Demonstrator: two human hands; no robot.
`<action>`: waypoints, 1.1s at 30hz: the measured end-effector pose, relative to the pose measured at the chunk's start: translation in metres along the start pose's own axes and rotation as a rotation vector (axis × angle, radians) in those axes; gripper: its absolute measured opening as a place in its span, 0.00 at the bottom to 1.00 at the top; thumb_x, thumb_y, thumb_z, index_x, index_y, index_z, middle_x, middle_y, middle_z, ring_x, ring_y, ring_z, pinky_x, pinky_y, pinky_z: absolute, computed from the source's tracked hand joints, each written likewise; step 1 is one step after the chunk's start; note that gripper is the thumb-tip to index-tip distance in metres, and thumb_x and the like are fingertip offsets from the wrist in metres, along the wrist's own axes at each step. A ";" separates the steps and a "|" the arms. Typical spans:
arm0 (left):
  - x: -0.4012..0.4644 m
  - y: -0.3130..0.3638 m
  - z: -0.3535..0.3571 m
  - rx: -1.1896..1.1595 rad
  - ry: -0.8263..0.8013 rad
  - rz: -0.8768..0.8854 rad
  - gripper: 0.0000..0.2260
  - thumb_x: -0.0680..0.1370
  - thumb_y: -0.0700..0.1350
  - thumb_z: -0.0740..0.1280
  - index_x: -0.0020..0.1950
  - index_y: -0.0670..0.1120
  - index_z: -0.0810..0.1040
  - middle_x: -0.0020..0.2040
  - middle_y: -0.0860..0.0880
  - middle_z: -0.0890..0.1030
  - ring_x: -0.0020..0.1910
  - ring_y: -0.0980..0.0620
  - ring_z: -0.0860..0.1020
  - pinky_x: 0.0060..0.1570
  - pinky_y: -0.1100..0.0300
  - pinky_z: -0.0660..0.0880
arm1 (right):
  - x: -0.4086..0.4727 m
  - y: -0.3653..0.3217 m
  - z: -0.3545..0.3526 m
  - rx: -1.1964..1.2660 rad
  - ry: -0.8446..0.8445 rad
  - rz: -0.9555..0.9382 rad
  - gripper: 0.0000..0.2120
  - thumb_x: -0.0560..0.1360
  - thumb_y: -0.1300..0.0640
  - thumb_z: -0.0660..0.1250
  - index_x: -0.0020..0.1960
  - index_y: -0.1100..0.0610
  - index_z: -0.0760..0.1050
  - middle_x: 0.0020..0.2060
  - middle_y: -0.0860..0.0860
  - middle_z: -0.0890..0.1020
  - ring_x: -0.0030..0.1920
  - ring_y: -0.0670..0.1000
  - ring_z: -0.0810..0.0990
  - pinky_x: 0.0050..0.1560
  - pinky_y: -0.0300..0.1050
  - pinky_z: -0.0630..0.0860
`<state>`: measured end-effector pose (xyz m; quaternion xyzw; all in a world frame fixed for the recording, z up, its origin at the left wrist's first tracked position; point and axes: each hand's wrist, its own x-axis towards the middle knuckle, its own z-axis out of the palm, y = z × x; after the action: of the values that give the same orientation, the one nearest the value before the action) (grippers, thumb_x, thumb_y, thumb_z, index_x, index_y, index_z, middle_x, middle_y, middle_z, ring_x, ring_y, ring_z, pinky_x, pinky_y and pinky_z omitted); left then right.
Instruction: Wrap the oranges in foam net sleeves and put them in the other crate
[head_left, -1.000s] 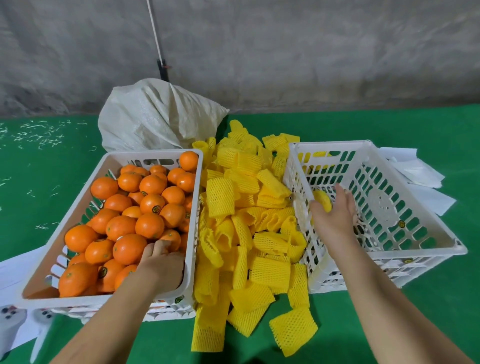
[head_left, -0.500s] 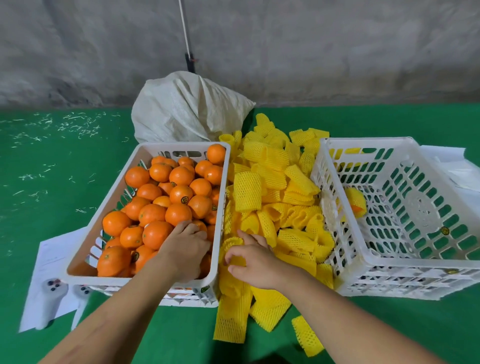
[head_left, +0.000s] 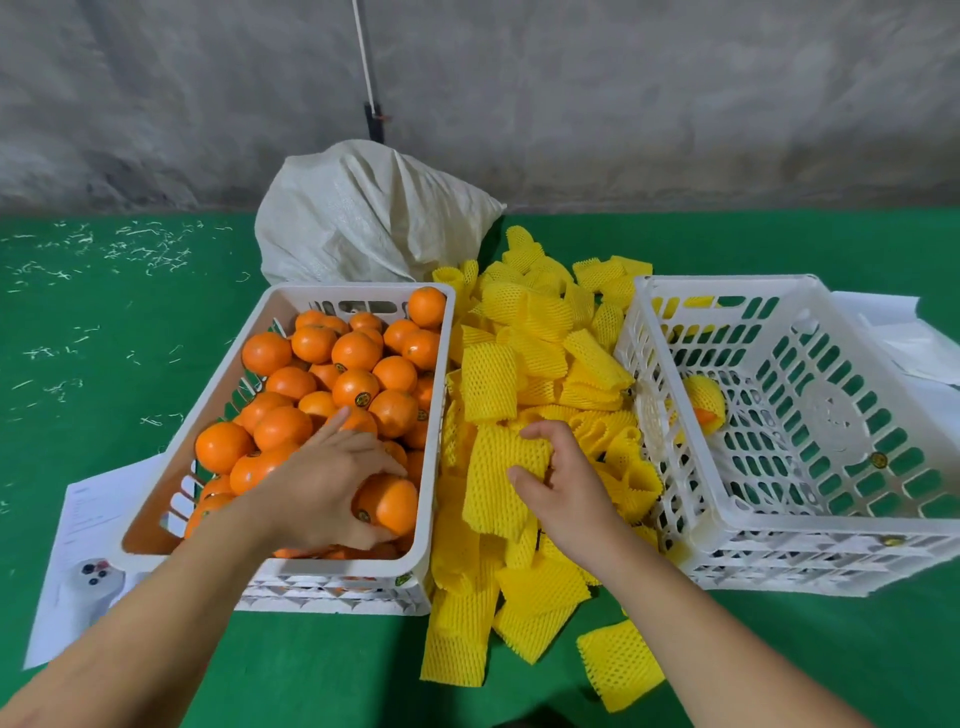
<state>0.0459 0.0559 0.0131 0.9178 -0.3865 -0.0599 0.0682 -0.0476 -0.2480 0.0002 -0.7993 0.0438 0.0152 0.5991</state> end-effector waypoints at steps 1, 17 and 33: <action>-0.001 -0.003 -0.007 -0.059 0.062 -0.012 0.29 0.69 0.71 0.72 0.66 0.60 0.79 0.60 0.64 0.75 0.66 0.62 0.72 0.82 0.51 0.34 | 0.000 -0.002 -0.001 0.020 0.024 0.010 0.13 0.81 0.53 0.69 0.61 0.43 0.69 0.30 0.48 0.65 0.26 0.47 0.62 0.28 0.48 0.60; 0.017 0.134 0.002 -1.803 0.278 -0.366 0.49 0.59 0.63 0.86 0.74 0.42 0.76 0.68 0.40 0.82 0.68 0.41 0.80 0.69 0.45 0.74 | -0.002 -0.038 0.031 0.057 0.412 -0.146 0.17 0.81 0.66 0.67 0.55 0.43 0.79 0.53 0.43 0.83 0.56 0.45 0.81 0.57 0.50 0.79; 0.013 0.135 0.012 -1.678 0.371 -0.302 0.33 0.68 0.64 0.81 0.69 0.50 0.83 0.66 0.44 0.84 0.69 0.41 0.79 0.73 0.36 0.71 | -0.020 -0.037 0.016 -0.108 0.436 -0.276 0.15 0.79 0.60 0.68 0.58 0.41 0.79 0.55 0.36 0.78 0.59 0.38 0.77 0.59 0.37 0.75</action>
<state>-0.0413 -0.0476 0.0239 0.6010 -0.0714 -0.1826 0.7748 -0.0638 -0.2212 0.0328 -0.8128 0.0614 -0.2369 0.5286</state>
